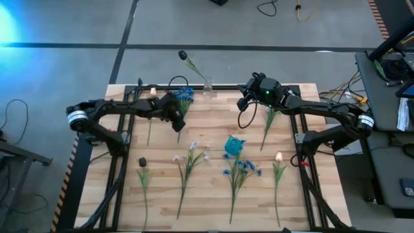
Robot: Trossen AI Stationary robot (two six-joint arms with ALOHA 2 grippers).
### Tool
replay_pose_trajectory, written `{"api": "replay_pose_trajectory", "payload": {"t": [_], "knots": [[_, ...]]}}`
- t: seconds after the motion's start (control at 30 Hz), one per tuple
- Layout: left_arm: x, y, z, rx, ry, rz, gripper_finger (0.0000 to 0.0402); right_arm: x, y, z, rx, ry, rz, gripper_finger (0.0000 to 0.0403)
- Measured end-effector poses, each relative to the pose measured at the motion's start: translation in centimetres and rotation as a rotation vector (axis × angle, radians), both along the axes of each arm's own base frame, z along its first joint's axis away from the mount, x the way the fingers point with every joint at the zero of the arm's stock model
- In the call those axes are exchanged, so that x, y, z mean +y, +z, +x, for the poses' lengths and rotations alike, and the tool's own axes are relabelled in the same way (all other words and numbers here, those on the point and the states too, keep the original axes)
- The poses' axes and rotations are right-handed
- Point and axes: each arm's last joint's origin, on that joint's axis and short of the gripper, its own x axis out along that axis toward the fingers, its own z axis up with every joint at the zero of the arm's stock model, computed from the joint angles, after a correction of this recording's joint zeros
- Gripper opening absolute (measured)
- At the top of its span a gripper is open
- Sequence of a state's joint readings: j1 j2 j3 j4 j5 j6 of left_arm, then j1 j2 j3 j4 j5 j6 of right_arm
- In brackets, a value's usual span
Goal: Sort flowers into vase by color
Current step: Put the top blue flower into the transparent vase, then put the top blue flowers into the transparent vase
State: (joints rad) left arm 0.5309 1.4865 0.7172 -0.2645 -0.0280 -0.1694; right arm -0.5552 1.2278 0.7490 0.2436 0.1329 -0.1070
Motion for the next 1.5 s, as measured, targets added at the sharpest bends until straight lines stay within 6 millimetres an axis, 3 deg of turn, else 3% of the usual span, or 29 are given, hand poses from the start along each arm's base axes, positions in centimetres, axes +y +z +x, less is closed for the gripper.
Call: {"api": "replay_pose_trajectory", "payload": {"t": [0.17, 0.33, 0.77, 1.07, 1.27, 1.5], "knots": [[1.7, -1.0, 0.2, 0.015, 0.053, -0.018, 0.0199, 0.0, 0.0, 0.0, 0.0, 0.0, 0.0, 0.0013], [3.2, -1.6, 0.0, 0.006, 0.093, -0.02, 0.0173, 0.0, 0.0, 0.0, -0.001, -0.001, 0.001, 0.0013], [2.8, -2.7, -1.4, 0.035, -0.001, -0.003, 0.0007, 0.1, -0.1, 0.0, 0.002, 0.003, 0.004, 0.0013], [-0.1, -1.1, -4.7, -0.177, -0.031, 0.091, 0.0001, 1.0, -0.3, 0.5, 0.024, 0.049, 0.02, 0.0013], [-1.8, -0.1, -6.2, -0.337, 0.014, 0.038, 0.0004, 2.6, -0.3, 1.4, 0.02, 0.112, 0.018, 0.0013], [-1.4, 0.0, -5.3, -0.306, 0.059, 0.027, 0.0081, 3.0, -0.1, 1.6, -0.006, 0.112, 0.028, 0.0013]]}}
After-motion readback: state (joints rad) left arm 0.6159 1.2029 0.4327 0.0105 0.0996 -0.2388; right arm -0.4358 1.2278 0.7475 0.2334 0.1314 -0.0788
